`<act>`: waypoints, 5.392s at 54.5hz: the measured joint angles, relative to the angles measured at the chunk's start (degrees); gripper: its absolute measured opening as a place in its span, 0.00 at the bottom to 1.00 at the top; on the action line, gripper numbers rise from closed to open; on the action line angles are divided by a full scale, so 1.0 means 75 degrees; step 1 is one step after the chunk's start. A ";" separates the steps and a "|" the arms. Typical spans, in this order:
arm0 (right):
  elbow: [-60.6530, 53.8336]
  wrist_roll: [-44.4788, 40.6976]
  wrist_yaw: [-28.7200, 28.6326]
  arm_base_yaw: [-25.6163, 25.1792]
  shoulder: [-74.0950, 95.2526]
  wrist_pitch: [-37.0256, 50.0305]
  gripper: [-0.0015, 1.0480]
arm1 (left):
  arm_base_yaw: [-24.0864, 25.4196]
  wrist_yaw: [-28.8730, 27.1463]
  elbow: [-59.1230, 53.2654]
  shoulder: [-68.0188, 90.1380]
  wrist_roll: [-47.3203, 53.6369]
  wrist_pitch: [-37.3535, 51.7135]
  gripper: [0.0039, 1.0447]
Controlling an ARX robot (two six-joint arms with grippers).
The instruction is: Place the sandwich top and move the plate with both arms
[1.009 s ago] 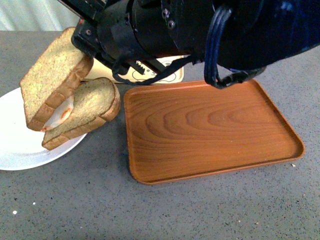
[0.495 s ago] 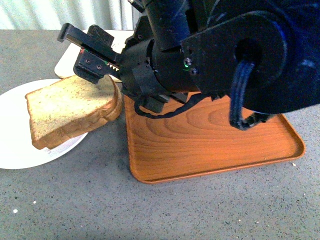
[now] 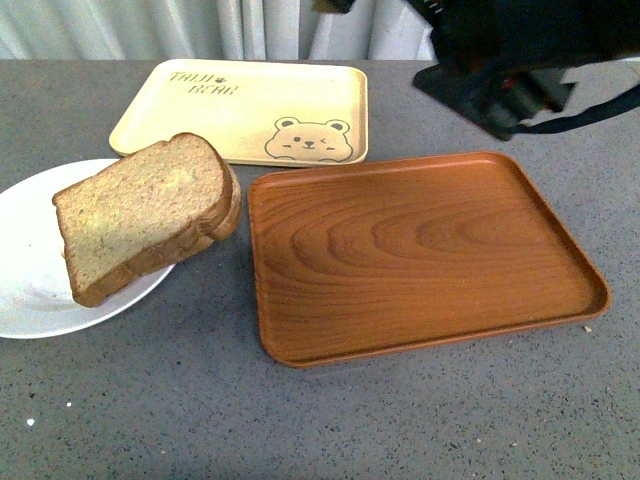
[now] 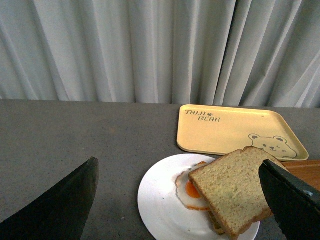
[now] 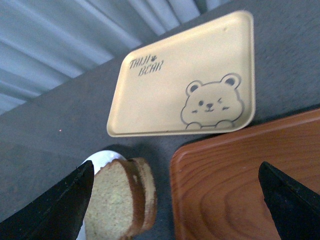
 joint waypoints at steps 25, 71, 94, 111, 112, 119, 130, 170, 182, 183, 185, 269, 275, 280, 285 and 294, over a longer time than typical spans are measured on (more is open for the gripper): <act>-0.4135 -0.4660 0.1999 -0.1443 -0.2436 0.4433 0.16 | 0.0000 0.0003 0.0000 0.0000 0.0000 0.0000 0.92; -0.6350 -0.4809 0.0029 -0.3401 -0.6248 0.2821 0.02 | 0.0000 0.0000 0.0000 0.0000 0.0000 0.0000 0.92; -0.6359 -0.4809 -0.0026 -0.3480 -0.8408 0.0880 0.02 | 0.0000 0.0000 0.0000 0.0000 0.0000 0.0000 0.92; -0.6359 -0.4809 -0.0026 -0.3480 -0.9480 -0.0137 0.02 | 0.0000 0.0000 0.0000 0.0000 0.0000 0.0000 0.92; -0.6359 -0.4809 -0.0026 -0.3480 -0.9547 -0.0198 0.02 | 0.0000 0.0000 0.0000 0.0000 0.0000 0.0000 0.92; -0.6359 -0.4809 -0.0026 -0.3480 -0.9908 -0.0554 0.02 | 0.0000 0.0000 0.0000 0.0000 0.0000 0.0000 0.92; -0.6359 -0.4809 -0.0026 -0.3480 -1.0421 -0.1070 0.02 | 0.0000 0.0000 0.0000 0.0000 0.0000 0.0000 0.92; -0.6356 -0.4817 -0.0026 -0.3480 -1.2158 -0.2847 0.36 | 0.0347 0.1078 0.0268 0.0367 -0.0399 -0.0711 0.92; -0.6356 -0.4817 -0.0032 -0.3480 -1.2161 -0.2853 0.74 | 0.1186 0.4835 0.1617 0.4797 -0.3188 0.0315 0.92; -0.6356 -0.4817 -0.0035 -0.3480 -1.2164 -0.2853 0.76 | 0.1201 0.4803 0.1652 0.4983 -0.3276 0.0484 0.92; -0.6356 -0.4817 -0.0032 -0.3480 -1.2164 -0.2853 0.83 | 0.1224 0.4776 0.1766 0.5668 -0.3529 0.1134 0.92; -0.6356 -0.4817 -0.0044 -0.3480 -1.2164 -0.2856 0.91 | 0.1807 0.3654 0.3331 1.5384 -0.5933 0.7452 0.87; -0.6356 -0.4817 -0.0044 -0.3480 -1.2164 -0.2856 0.91 | 0.1664 0.3654 0.3165 1.5402 -0.6108 0.7466 0.65; -0.6356 -0.4817 -0.0044 -0.3480 -1.2164 -0.2856 0.91 | 0.1626 0.3657 0.3072 1.5402 -0.6196 0.7533 0.50; -0.6356 -0.4817 -0.0044 -0.3480 -1.2164 -0.2856 0.91 | 0.1612 0.3684 0.2967 1.5396 -0.6269 0.7577 0.34; -0.6356 -0.4817 -0.0044 -0.3480 -1.2164 -0.2856 0.91 | 0.1603 0.3797 0.2696 1.5277 -0.6391 0.7708 0.09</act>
